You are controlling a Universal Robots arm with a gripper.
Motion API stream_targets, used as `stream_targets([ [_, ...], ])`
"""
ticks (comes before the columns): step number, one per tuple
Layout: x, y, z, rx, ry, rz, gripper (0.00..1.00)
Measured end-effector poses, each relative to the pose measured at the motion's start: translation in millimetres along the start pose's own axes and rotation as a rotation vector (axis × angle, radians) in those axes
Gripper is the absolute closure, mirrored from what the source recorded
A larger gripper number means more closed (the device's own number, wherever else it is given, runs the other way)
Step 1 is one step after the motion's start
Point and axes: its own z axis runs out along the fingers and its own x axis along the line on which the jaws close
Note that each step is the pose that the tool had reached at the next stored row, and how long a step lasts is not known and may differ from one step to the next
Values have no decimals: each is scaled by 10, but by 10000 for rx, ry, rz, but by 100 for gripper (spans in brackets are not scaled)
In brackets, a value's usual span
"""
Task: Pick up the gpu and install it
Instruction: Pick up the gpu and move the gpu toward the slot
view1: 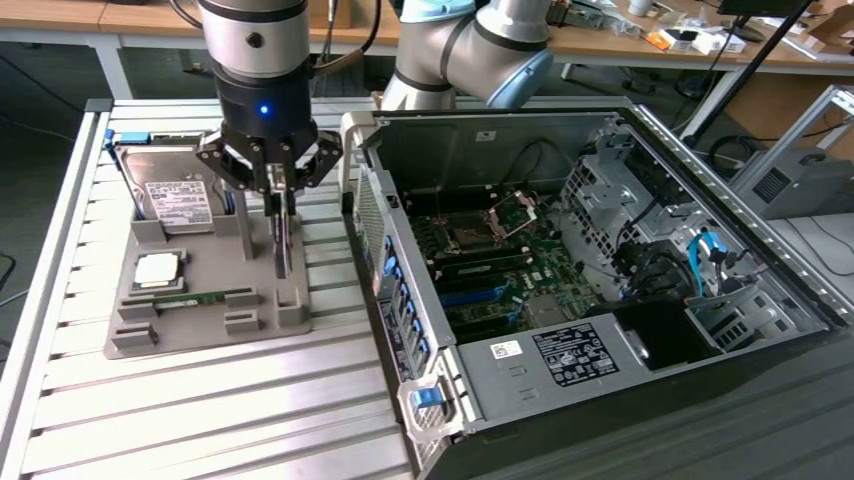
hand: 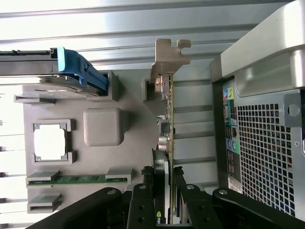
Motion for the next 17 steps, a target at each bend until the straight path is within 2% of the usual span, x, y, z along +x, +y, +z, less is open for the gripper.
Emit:
stream_targets([
  [17, -1, 2, -56, -5, 0, -1, 73],
])
